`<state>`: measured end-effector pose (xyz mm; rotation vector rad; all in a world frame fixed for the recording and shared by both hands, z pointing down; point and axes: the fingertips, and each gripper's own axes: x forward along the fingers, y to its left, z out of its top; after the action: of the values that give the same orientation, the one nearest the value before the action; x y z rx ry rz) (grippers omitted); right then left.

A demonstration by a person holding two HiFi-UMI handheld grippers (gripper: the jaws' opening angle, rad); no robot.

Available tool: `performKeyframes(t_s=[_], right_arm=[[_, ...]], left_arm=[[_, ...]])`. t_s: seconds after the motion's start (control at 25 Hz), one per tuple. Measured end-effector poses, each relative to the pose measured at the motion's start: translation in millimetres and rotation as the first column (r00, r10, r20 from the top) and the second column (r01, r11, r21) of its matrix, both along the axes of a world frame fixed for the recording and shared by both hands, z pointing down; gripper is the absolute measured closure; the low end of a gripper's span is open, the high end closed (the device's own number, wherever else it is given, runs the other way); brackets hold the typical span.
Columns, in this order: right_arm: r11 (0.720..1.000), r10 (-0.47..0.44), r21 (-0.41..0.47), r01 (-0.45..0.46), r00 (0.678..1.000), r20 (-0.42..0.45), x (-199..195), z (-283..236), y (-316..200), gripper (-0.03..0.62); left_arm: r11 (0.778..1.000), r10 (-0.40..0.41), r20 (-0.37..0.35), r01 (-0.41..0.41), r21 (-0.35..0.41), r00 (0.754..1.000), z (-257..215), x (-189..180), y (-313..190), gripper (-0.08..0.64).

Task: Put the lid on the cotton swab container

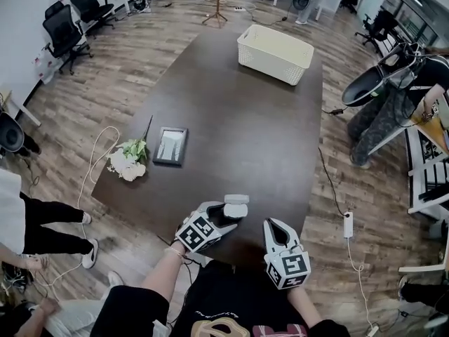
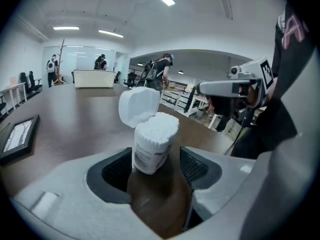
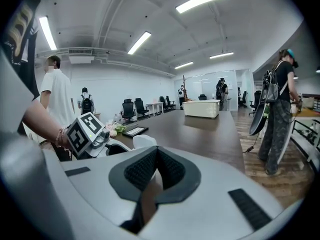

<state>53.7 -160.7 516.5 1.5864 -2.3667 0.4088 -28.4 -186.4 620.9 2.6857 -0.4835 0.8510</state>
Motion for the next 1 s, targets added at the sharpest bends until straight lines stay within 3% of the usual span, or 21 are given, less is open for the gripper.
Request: performKeyframes(t_s=[0.28,0.36,0.56,0.8,1.0], right_arm=[[1.0,-0.009,0.019,0.009,1.0,-0.018,0,-5,-15,0.584],[0.999,-0.025,0.028,0.025,0.999,-0.027,-2,-8,-23,0.584],[0.996,-0.086,0.033,0.087,0.996,-0.036,-11,-12,-47,0.584],[0.977,-0.19,-0.103,0.188,0.982,-0.009,-23,9,-81,0.584],[0.941,-0.287,-0.195,0.276,0.957,-0.031,-31,26,-92,0.584]], left_arm=[[1.0,0.022,0.012,-0.022,0.002,1.0,8,0,-2,0.287],[0.999,0.036,0.028,-0.037,0.022,0.999,8,-1,-1,0.331],[0.999,0.041,0.035,-0.042,0.03,0.999,8,1,-1,0.337],[0.997,0.061,0.036,-0.063,0.038,0.997,7,3,1,0.344],[0.995,0.089,0.037,-0.09,0.04,0.995,9,2,4,0.348]])
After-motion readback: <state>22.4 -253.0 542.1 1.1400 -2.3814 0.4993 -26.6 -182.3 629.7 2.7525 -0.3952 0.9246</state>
